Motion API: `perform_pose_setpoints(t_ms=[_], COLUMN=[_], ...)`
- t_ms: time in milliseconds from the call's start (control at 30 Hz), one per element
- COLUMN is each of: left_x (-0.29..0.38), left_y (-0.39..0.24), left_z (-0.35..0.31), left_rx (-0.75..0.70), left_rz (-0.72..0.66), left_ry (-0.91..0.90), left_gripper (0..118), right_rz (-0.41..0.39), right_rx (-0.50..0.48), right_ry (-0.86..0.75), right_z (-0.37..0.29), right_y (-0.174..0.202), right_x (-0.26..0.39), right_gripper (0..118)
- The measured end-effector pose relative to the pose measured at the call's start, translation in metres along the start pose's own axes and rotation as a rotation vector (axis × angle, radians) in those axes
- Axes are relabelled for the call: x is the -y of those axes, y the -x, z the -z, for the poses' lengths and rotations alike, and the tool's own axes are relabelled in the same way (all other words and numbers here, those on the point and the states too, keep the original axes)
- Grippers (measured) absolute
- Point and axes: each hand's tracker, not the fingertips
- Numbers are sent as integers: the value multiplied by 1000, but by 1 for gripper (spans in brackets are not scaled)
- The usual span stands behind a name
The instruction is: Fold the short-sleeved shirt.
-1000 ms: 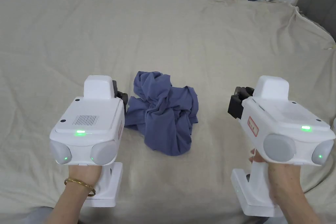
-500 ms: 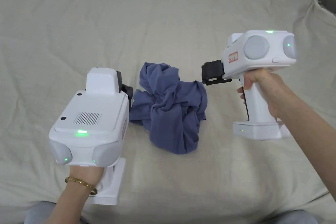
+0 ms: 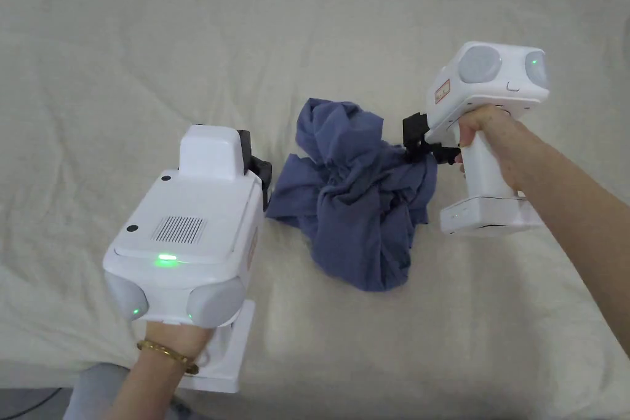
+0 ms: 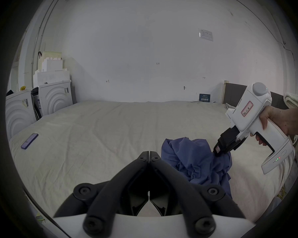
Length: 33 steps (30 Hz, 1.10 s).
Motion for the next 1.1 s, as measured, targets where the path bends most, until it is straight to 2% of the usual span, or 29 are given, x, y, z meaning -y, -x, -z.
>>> perform_pose_setpoints(t_ms=[33, 67, 100, 333, 367, 400, 433, 467, 500, 533, 567, 600, 833, 1000, 1033, 1100], left_x=[1, 1, 2, 3, 2, 1, 0, -3, -6, -9, -13, -15, -21, -8, -7, -4], left_y=[0, 0, 0, 2, 4, 5, 7, 9, 10, 12, 13, 13, 8, -5, -7, -11], left_z=[1, 3, 4, 8, 10, 12, 16, 22, 28, 35, 42, 47, 101, 130, 134, 139], left_rx=[-1, 0, 2, 29, 34, 45, 57, 71, 72, 87, 117, 126, 198, 182, 170, 174], left_rz=[2, 3, 2, -43, -51, -55, -60, -72, -86, -94, -96, -97, -29, 31, 28, 19], left_ry=[4, 8, 11, 56, 73, 96, 139, 178, 224, 288, 326, 345, 663, 830, 857, 872], left_gripper=[0, 0, 0, 0, 4, 13, 27, 58, 80, 97, 109, 113, 116, 111, 106, 87], right_rz=[2, 9, 23, 6, 9, 11, 9, 4, -3, -8, -11, -12, -9, -24, -27, -31], right_rx=[1, -2, -3, -27, -34, -39, -41, -41, -42, -39, -37, -37, -36, -33, -30, -25], right_ry=[6, 4, -3, -48, -61, -71, -77, -82, -89, -97, -101, -105, -118, -126, -128, -130], right_z=[1, 2, 2, -15, -19, -18, -22, -25, -27, -26, -27, -28, -41, -43, -43, -47], right_y=[-1, -4, -6, -4, -5, -3, -3, -3, -3, -2, -2, -2, 5, 4, 5, 4], right_x=[1, 3, 4, 14, 15, 12, 12, 12, 13, 11, 11, 12, 31, 28, 29, 30], right_gripper=[29, 11, 7, 5, 5, 5, 5, 5, 5, 5, 5, 5, 5, 5, 5, 5])
